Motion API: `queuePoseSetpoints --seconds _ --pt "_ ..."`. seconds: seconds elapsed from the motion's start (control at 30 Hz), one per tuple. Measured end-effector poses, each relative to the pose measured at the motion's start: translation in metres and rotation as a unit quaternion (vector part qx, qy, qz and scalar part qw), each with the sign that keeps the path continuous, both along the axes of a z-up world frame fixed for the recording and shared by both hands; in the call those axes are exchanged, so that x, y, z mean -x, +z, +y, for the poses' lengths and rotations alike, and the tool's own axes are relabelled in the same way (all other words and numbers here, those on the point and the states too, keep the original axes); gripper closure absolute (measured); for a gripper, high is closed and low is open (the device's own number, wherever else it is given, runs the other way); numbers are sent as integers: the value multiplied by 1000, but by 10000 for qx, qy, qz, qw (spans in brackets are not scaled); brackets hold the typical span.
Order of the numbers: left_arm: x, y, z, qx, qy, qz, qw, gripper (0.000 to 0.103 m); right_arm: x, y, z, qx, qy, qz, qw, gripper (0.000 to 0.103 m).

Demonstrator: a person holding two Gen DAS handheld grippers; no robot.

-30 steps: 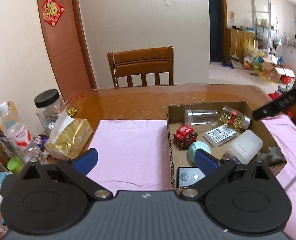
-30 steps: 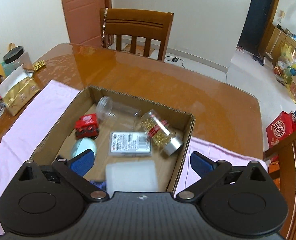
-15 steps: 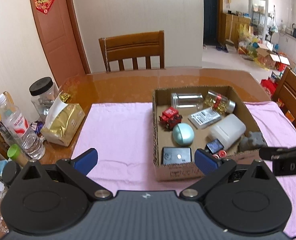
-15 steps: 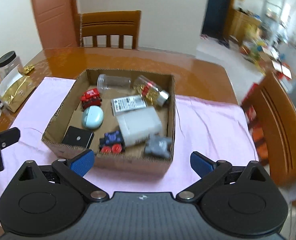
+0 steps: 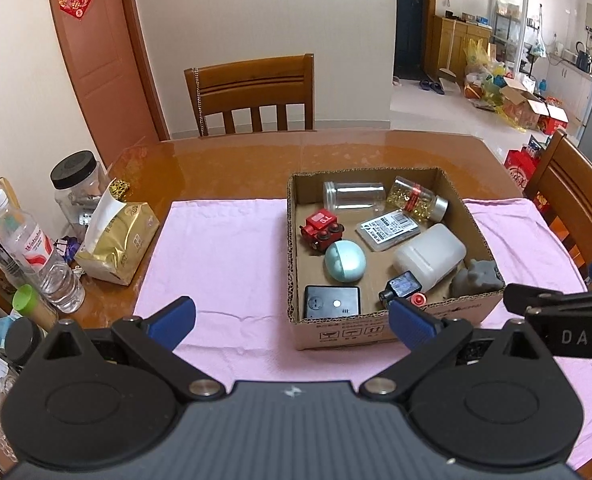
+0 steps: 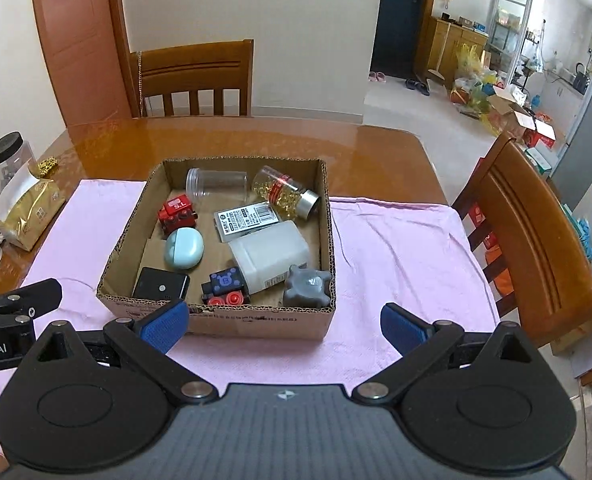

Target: Organize rigid objects

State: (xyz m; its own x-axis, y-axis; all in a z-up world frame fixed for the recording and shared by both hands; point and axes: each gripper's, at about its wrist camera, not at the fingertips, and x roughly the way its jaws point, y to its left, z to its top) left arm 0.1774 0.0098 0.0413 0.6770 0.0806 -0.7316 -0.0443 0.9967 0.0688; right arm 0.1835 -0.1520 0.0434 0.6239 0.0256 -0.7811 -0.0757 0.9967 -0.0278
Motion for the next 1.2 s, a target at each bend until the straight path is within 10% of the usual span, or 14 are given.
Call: queuePoseSetpoints --seconds 1.2 --pt "1 2 3 76 160 41 9998 1 2 3 11 34 185 26 9998 0"
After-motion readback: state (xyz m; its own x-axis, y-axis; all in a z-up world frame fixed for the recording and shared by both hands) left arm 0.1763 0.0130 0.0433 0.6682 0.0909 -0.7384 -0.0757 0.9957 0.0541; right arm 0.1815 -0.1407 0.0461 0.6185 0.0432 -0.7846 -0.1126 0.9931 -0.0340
